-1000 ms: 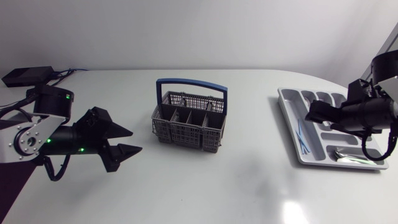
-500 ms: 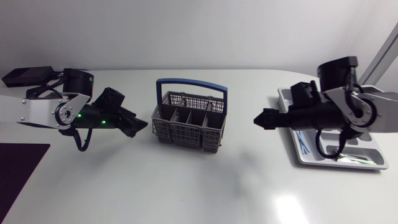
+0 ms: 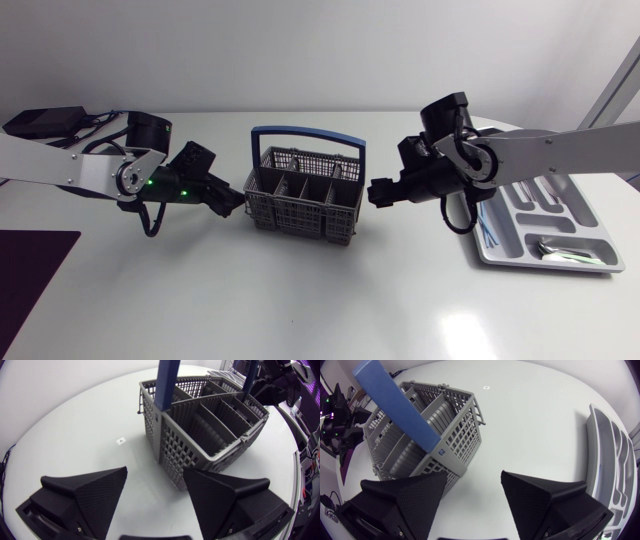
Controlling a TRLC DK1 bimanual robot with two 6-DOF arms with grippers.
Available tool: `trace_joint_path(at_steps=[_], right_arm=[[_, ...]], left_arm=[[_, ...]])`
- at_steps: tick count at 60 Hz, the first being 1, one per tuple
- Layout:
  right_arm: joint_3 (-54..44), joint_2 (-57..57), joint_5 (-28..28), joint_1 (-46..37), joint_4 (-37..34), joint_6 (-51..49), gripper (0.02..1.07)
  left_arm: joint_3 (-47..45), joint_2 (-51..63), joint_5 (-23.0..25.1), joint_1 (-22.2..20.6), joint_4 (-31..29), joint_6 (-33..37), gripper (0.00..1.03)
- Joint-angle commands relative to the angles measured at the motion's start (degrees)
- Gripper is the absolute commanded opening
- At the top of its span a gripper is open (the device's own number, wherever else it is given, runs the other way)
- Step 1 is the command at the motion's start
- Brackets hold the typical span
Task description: Unload the cutlery basket into the drawer organizer.
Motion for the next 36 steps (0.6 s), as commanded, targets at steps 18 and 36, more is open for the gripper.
trace_joint_path(at_steps=[18,36], right_arm=[[5.94,5.51,1.26,2.04,0.70,0.72,0.70],[9.63,8.23,1.96,3.36,0.09,0.63,0.70]], left_arm=[[-2.45,-3.95,2.36,-3.32,0.18,0.47,0.79],[-5.00,-7.11,2.44,-3.06,0.26,0.73,0.79]])
